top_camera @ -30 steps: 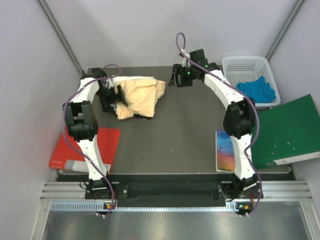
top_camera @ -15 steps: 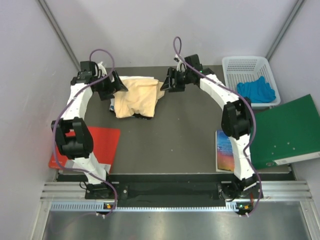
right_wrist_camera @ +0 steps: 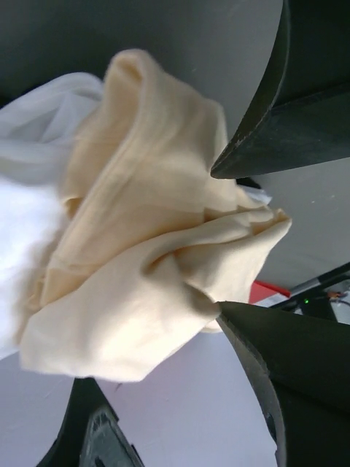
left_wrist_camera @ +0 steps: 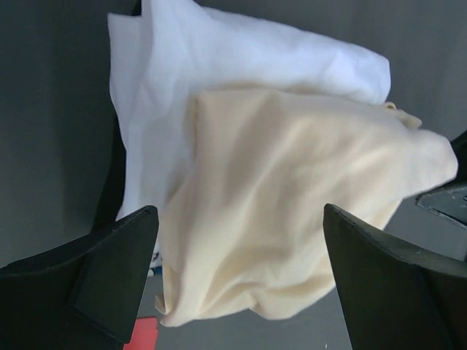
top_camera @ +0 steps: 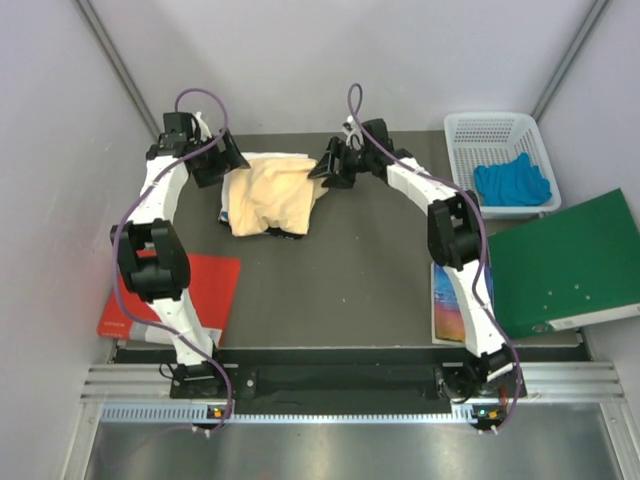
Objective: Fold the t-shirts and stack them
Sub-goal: Put the neatly folded tshirt into the corner of the board with the left arm
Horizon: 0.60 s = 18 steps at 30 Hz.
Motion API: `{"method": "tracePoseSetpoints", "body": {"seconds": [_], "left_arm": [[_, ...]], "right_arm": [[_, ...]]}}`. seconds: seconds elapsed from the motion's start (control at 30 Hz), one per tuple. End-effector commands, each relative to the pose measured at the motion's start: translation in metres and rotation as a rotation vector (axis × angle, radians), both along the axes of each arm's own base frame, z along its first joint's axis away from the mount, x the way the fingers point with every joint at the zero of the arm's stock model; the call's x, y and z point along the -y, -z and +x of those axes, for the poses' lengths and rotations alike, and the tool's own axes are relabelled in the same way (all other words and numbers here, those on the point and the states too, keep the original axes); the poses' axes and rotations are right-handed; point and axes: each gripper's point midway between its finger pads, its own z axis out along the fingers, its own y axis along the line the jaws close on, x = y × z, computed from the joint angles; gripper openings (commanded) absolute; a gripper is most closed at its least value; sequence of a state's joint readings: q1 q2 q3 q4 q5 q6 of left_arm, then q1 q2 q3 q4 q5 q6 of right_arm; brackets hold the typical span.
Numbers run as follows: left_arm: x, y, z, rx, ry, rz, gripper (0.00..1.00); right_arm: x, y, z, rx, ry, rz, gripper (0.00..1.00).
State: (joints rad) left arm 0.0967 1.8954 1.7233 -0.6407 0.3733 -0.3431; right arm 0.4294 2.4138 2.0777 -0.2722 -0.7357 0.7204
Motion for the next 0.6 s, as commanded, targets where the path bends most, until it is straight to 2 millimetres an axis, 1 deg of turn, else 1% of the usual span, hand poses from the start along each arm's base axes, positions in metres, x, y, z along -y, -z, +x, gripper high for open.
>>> {"method": "tracePoseSetpoints", "body": {"seconds": [0.0, 0.03, 0.07, 0.1, 0.13, 0.17, 0.2, 0.23, 0.27, 0.3, 0.33, 0.37, 0.43, 0.47, 0.5, 0.53, 0.57], "left_arm": [[-0.013, -0.017, 0.035, 0.084, -0.051, 0.043, 0.99], [-0.013, -0.014, 0.038, 0.078, -0.05, 0.041, 0.99], [-0.011, -0.006, 0.042, 0.062, -0.041, 0.031, 0.99], [-0.01, -0.008, 0.046, 0.071, -0.032, 0.028, 0.99], [-0.009, -0.004, 0.048, 0.062, -0.03, 0.023, 0.99], [-0.008, 0.003, 0.05, 0.047, -0.023, 0.015, 0.99], [-0.007, 0.004, 0.051, 0.048, -0.016, 0.01, 0.98], [-0.004, 0.007, 0.052, 0.045, -0.007, 0.001, 0.91], [0.001, 0.008, 0.054, 0.054, 0.02, -0.026, 0.85], [0.003, 0.008, 0.055, 0.06, 0.031, -0.034, 0.78], [0.006, 0.008, 0.056, 0.061, 0.037, -0.042, 0.68], [0.007, 0.014, 0.057, 0.051, 0.042, -0.049, 0.53], [0.009, 0.014, 0.059, 0.045, 0.052, -0.062, 0.41], [0.01, 0.019, 0.061, 0.036, 0.059, -0.066, 0.31], [0.012, 0.017, 0.062, 0.041, 0.072, -0.077, 0.27], [0.013, 0.015, 0.063, 0.045, 0.078, -0.081, 0.22], [0.014, 0.012, 0.064, 0.054, 0.078, -0.083, 0.09]], "right_arm": [[-0.022, -0.048, 0.018, 0.082, 0.015, 0.129, 0.68], [-0.023, -0.049, 0.02, 0.083, 0.024, 0.135, 0.68], [-0.024, -0.049, 0.022, 0.083, 0.031, 0.139, 0.68], [-0.026, -0.054, 0.023, 0.09, 0.034, 0.153, 0.68], [-0.027, -0.053, 0.025, 0.085, 0.038, 0.154, 0.68], [-0.03, -0.048, 0.025, 0.077, 0.035, 0.153, 0.68], [-0.033, -0.053, 0.026, 0.083, 0.033, 0.163, 0.67], [-0.035, -0.052, 0.025, 0.075, 0.032, 0.16, 0.66], [-0.038, -0.047, 0.025, 0.065, 0.03, 0.159, 0.61], [-0.041, -0.051, 0.025, 0.067, 0.028, 0.168, 0.58], [-0.042, -0.049, 0.025, 0.061, 0.027, 0.168, 0.56], [-0.044, -0.045, 0.024, 0.053, 0.027, 0.165, 0.56], [-0.044, -0.043, 0.025, 0.039, 0.032, 0.164, 0.55], [-0.045, -0.039, 0.025, 0.033, 0.031, 0.161, 0.5], [-0.046, -0.039, 0.025, 0.029, 0.032, 0.161, 0.44], [-0.046, -0.038, 0.025, 0.025, 0.033, 0.161, 0.35], [-0.047, -0.037, 0.025, 0.024, 0.034, 0.162, 0.23]]}}
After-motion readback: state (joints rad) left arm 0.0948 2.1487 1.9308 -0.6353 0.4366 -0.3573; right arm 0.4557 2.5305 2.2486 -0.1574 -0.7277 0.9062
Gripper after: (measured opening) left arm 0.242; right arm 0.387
